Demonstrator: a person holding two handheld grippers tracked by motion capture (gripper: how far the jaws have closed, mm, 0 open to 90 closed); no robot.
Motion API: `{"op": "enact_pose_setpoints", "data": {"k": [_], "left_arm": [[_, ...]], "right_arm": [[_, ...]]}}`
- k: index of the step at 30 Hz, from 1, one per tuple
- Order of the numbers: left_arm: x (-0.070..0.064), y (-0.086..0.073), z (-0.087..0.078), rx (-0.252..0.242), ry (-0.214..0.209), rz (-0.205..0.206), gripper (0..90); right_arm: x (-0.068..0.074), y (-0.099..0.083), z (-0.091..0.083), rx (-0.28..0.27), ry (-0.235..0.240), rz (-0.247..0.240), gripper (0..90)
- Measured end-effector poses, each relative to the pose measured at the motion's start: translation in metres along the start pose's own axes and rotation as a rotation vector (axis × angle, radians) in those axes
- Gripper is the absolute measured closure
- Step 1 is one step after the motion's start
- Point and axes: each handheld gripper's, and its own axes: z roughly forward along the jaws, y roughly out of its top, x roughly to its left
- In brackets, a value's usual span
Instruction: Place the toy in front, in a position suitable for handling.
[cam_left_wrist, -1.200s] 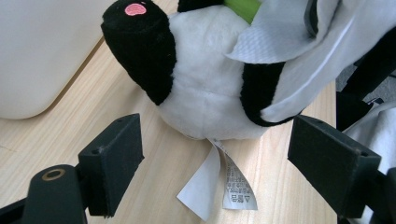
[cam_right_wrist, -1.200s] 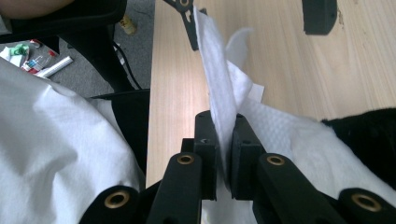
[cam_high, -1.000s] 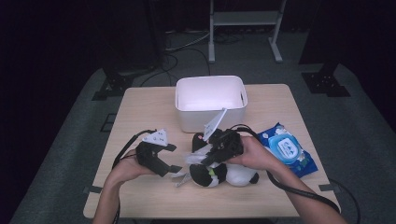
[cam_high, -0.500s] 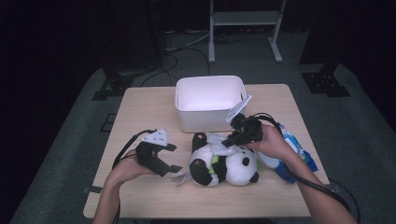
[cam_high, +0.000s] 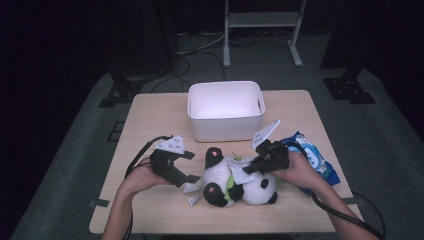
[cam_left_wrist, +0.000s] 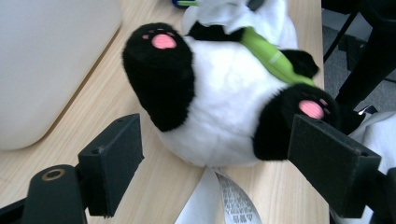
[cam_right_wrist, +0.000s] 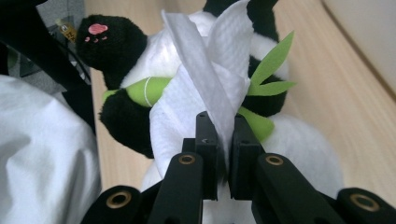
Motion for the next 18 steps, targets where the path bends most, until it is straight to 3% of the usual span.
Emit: {"op": "enact_pose_setpoints", "data": {"k": [10,12,13,15,18], "left_arm": [[-0.002,0.017,0.025,0.021,-0.032,-0.012,13.0],[-0.001,0.02,0.03,0.027,-0.058,-0.032,14.0],[0.001,0.022,0.032,0.025,-0.069,-0.045,17.0],[0.003,0.024,0.037,0.015,-0.088,-0.042,32.8],[0.0,0.027,0.04,0.018,-0.045,0.017,51.6]], "right_arm": [[0.026,-0.019,0.0,-0.043,0.03,-0.043,84.8],[0.029,-0.022,0.0,-0.047,0.036,-0.047,84.8],[0.031,-0.023,0.0,-0.047,0.041,-0.048,84.8],[0.035,-0.022,-0.001,-0.039,0.034,-0.06,84.8],[0.036,-0.017,-0.004,-0.026,0.013,-0.071,84.8]]}}
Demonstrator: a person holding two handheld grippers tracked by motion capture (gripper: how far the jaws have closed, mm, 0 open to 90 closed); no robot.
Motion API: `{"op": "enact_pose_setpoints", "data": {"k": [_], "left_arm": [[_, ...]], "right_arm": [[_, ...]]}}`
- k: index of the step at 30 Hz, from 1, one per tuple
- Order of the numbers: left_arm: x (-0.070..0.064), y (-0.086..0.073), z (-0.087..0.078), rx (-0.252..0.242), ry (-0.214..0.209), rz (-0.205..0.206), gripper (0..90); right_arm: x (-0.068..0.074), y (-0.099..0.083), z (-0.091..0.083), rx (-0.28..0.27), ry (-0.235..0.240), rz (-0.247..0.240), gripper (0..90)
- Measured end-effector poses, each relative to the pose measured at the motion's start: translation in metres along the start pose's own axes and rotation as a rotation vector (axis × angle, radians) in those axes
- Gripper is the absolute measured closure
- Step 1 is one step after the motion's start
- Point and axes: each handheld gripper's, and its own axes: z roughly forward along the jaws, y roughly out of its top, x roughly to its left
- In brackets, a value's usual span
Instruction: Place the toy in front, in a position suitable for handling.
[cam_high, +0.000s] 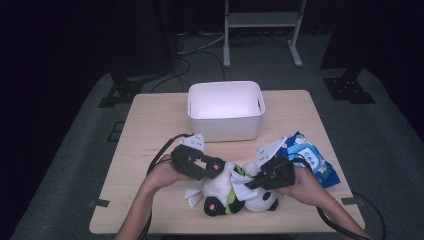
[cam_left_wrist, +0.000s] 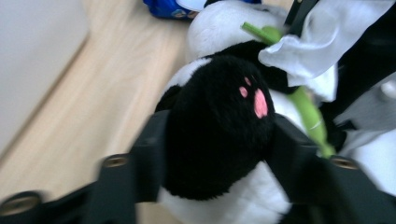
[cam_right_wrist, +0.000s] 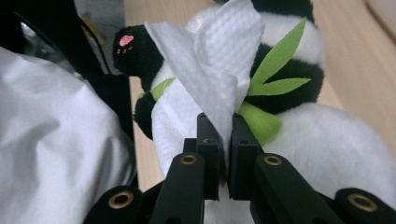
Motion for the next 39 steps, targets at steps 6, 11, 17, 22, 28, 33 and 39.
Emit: {"op": "enact_pose_setpoints", "data": {"k": [6,11,17,22,28,33,39], "left_arm": [[0.007,0.01,-0.001,0.001,0.016,0.058,57.7],[0.014,0.028,-0.008,0.034,0.049,0.138,57.7],[0.027,0.034,-0.029,0.022,0.119,0.223,58.0],[0.026,0.02,-0.031,-0.008,0.103,0.23,58.0],[0.025,0.008,-0.031,-0.027,0.096,0.192,57.3],[0.022,-0.004,-0.03,-0.035,0.085,0.145,51.0],[0.02,-0.017,-0.034,-0.098,0.014,0.046,43.6]], "right_arm": [[-0.016,0.02,-0.008,-0.072,-0.034,0.009,84.8],[-0.033,0.046,-0.006,-0.074,-0.051,0.013,84.9],[-0.054,0.061,-0.012,-0.081,-0.112,0.029,84.9],[-0.07,0.037,-0.013,-0.036,-0.145,0.103,84.8],[-0.081,0.011,-0.012,-0.03,-0.153,0.166,85.3],[-0.065,0.01,-0.006,-0.008,-0.133,0.125,85.6],[-0.05,0.008,-0.003,-0.004,-0.124,0.105,86.0]]}}
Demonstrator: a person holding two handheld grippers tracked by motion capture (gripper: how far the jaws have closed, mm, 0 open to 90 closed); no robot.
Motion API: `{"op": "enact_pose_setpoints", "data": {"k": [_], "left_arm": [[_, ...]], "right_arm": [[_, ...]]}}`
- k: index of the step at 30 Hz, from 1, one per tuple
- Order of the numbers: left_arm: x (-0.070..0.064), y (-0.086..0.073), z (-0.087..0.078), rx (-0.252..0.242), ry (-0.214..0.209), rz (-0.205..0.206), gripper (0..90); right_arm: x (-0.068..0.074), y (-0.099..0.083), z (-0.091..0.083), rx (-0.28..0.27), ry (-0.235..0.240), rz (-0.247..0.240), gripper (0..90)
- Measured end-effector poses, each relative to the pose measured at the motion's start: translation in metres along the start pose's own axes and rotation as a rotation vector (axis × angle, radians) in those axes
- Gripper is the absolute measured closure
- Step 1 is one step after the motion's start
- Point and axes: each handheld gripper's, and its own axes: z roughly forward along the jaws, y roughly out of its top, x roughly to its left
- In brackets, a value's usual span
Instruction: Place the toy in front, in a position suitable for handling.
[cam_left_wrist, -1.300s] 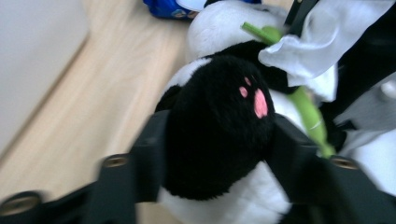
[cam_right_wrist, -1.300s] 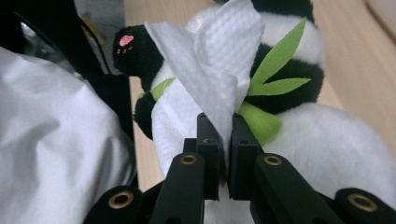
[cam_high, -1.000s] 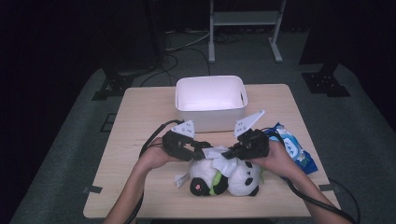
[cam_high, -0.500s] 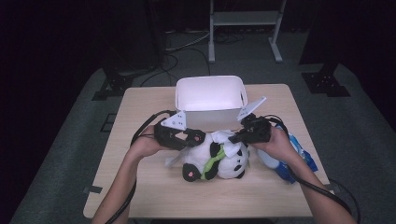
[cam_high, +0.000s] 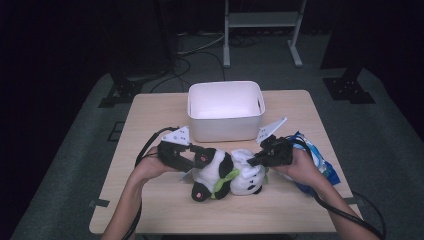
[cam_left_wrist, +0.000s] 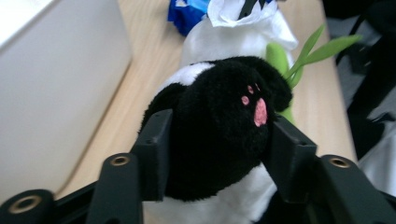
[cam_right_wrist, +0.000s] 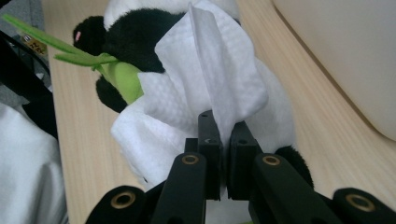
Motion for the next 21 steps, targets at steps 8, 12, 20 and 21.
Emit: {"op": "enact_pose_setpoints", "data": {"k": [8,12,20,21], "left_arm": [[0.0,0.003,-0.008,0.021,-0.072,-0.055,36.6],[0.004,0.003,-0.011,0.035,-0.095,-0.095,29.0],[0.008,0.003,0.002,0.105,-0.152,-0.177,8.8],[0.008,0.002,0.006,0.111,-0.16,-0.175,8.8]], "right_arm": [[0.01,0.0,-0.001,0.015,-0.001,-0.026,86.1],[0.012,-0.002,-0.002,0.009,0.011,-0.023,86.1],[0.017,-0.006,-0.003,0.002,0.029,-0.027,86.1],[0.018,-0.006,-0.002,0.0,0.031,-0.03,86.1]]}}
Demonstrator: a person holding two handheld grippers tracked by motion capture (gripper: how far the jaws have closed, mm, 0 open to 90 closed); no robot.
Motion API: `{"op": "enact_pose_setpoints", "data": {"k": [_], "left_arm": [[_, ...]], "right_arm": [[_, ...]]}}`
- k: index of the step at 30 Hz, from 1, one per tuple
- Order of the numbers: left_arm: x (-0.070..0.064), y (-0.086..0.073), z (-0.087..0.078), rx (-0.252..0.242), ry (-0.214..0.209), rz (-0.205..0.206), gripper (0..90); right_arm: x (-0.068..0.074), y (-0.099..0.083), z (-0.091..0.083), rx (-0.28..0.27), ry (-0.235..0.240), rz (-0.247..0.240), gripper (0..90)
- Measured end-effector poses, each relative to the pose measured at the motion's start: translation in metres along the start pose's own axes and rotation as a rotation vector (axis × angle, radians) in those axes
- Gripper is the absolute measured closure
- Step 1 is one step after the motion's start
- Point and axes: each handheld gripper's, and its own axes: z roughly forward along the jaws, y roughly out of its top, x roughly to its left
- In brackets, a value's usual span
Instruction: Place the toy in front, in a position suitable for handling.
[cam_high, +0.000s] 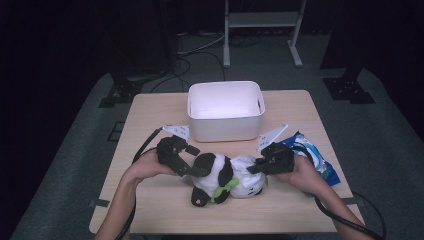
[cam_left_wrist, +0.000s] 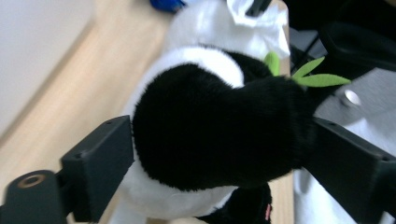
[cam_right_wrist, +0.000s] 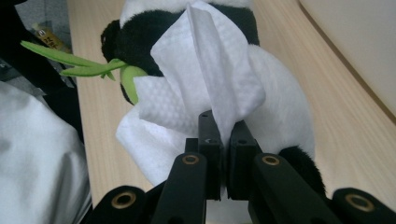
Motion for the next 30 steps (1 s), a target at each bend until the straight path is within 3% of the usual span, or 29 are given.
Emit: {"op": "enact_pose_setpoints", "data": {"k": [3,6,10,16,18,22,30], "left_arm": [[-0.001,-0.001,0.006,-0.004,-0.002,0.021,9.0],[-0.006,-0.002,0.005,-0.021,0.015,0.075,17.0],[-0.014,0.0,0.005,-0.022,0.025,0.133,22.5],[-0.019,0.0,0.006,-0.026,0.039,0.163,23.1],[-0.019,-0.003,0.006,-0.035,0.036,0.161,23.1],[-0.02,-0.005,0.006,-0.052,0.034,0.157,23.1],[-0.022,-0.004,0.008,-0.057,0.035,0.161,22.8]], "right_arm": [[0.004,0.0,-0.001,0.008,-0.001,-0.01,86.1],[0.007,0.003,-0.004,0.019,-0.005,-0.026,86.0],[0.01,0.016,-0.012,-0.021,-0.01,-0.044,86.1],[0.013,0.039,-0.011,-0.03,-0.039,-0.092,86.0],[0.007,0.037,-0.011,-0.009,-0.061,-0.075,86.0],[-0.011,0.019,-0.011,-0.002,-0.044,-0.003,86.0],[-0.014,-0.003,-0.017,0.011,-0.049,0.033,86.0]]}}
